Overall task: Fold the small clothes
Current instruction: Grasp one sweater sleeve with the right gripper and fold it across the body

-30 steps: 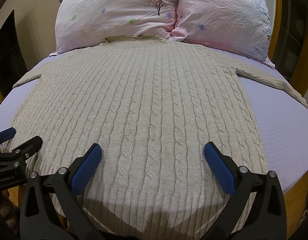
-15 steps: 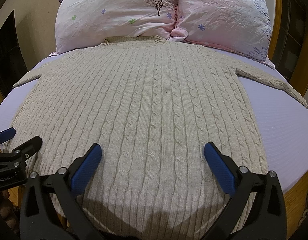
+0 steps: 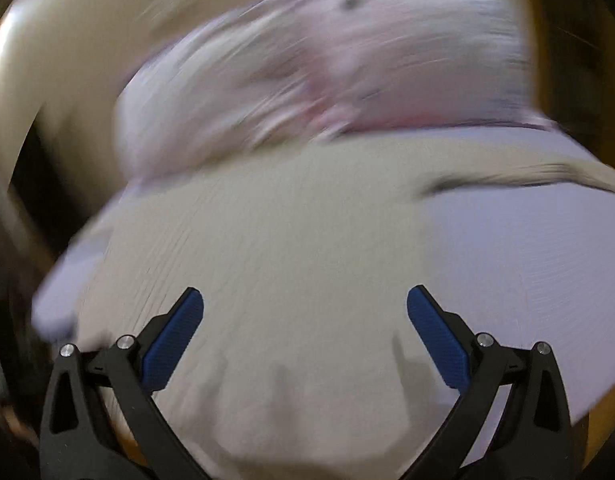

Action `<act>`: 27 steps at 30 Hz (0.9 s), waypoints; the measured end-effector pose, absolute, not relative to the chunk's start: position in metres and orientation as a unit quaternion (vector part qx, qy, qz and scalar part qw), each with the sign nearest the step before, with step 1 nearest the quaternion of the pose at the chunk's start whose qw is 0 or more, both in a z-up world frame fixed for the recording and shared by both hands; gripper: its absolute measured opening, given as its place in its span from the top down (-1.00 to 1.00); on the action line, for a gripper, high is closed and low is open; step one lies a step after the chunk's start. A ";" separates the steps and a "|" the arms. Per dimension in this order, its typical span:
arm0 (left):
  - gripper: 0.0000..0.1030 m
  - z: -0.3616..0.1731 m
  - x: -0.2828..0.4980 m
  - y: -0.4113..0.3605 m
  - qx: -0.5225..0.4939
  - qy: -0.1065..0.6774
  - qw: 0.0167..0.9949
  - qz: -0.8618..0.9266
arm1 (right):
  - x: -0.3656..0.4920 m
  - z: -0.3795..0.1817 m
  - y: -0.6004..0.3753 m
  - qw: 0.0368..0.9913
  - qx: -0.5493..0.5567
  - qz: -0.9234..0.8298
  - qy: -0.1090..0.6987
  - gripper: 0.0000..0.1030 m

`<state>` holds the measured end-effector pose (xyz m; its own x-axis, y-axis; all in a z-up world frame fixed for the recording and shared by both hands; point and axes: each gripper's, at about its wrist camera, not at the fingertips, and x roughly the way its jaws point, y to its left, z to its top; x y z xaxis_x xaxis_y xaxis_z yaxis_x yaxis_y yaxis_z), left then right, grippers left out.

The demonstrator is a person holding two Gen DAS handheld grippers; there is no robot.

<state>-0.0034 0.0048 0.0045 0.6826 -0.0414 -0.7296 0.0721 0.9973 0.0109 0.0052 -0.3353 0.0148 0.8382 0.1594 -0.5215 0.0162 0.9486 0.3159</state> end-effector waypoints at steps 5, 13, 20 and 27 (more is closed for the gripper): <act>-0.97 0.024 0.006 0.021 -0.031 0.344 0.934 -0.087 | 0.043 0.023 -0.494 0.896 0.339 -0.080 0.277 -0.49; -0.97 0.050 0.036 0.049 -0.062 0.301 0.947 -0.092 | 0.106 -0.025 -0.638 0.786 0.507 -0.201 0.291 -0.09; -0.97 0.059 0.061 0.104 -0.097 0.279 0.954 -0.049 | 0.127 -0.039 -0.676 0.780 0.520 -0.238 0.255 0.79; -0.97 0.057 0.080 0.174 -0.144 0.280 0.948 0.037 | 0.146 0.065 -0.571 0.916 0.292 -0.201 0.187 0.81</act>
